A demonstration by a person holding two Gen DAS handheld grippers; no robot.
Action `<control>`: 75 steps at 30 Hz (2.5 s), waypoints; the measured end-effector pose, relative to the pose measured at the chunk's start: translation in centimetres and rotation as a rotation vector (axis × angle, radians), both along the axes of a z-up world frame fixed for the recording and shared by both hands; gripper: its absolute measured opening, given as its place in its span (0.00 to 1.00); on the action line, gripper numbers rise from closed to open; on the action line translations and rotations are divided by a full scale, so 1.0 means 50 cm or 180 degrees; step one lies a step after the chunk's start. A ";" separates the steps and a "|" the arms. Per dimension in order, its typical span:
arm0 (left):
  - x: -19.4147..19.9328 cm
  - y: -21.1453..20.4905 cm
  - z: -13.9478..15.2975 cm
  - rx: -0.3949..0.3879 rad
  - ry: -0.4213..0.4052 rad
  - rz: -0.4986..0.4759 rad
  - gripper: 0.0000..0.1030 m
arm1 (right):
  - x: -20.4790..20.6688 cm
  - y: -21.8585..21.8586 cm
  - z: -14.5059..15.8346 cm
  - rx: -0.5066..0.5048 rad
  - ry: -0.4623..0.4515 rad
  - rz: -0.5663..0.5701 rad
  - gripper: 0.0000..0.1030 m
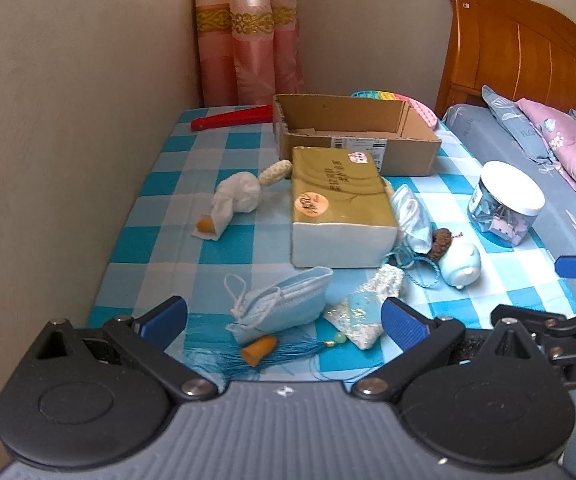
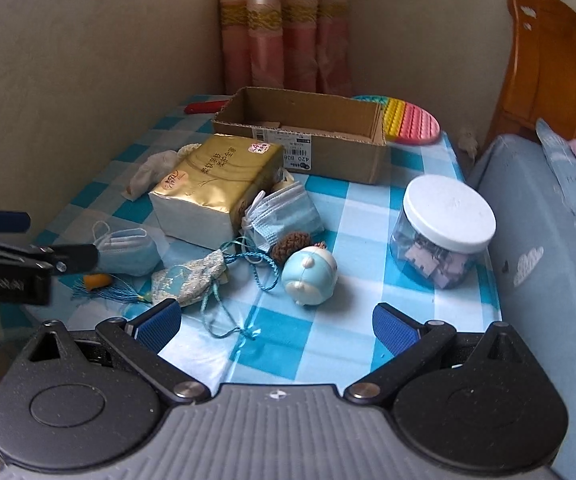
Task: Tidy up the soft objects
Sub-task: 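Move the right tool toward the floral pouch while the left tool reaches the blue face mask, then close the right tool on the floral pouch while the left tool grips the blue mask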
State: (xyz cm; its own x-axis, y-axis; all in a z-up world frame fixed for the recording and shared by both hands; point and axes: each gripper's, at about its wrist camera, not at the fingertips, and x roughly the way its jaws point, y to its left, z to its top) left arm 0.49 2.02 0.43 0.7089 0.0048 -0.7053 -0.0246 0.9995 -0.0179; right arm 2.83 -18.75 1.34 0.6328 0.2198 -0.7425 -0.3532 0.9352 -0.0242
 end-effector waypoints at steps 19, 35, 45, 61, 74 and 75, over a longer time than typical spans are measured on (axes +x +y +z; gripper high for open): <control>-0.003 0.041 -0.092 0.0174 -0.0056 -0.0250 0.99 | 0.035 0.022 -0.151 -0.0096 0.0191 0.0581 1.00; 0.083 0.037 -0.117 -0.0266 0.0071 -0.0043 0.96 | 0.025 0.017 -0.162 -0.0011 0.0049 0.0673 1.00; 0.119 0.043 -0.143 -0.0558 0.0282 0.0199 0.74 | 0.016 0.012 -0.165 0.0042 -0.0058 0.0692 1.00; 0.127 0.066 -0.093 -0.0545 0.0073 0.0271 0.57 | 0.012 0.007 -0.169 0.0086 -0.0132 0.0751 1.00; 0.092 0.065 -0.061 -0.0375 0.0002 0.0151 0.57 | -0.002 0.045 -0.115 0.0051 -0.0264 0.1158 1.00; 0.091 0.068 -0.060 -0.0366 -0.0004 0.0156 0.57 | 0.000 0.056 -0.113 0.0022 -0.0288 0.1193 1.00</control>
State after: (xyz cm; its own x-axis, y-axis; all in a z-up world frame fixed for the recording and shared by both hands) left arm 5.03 5.42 -2.58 0.7107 -0.0415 -0.7023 -0.0732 0.9885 -0.1324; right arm 2.85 -15.96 -4.30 0.5706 0.4532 -0.6849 -0.6673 0.7419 -0.0650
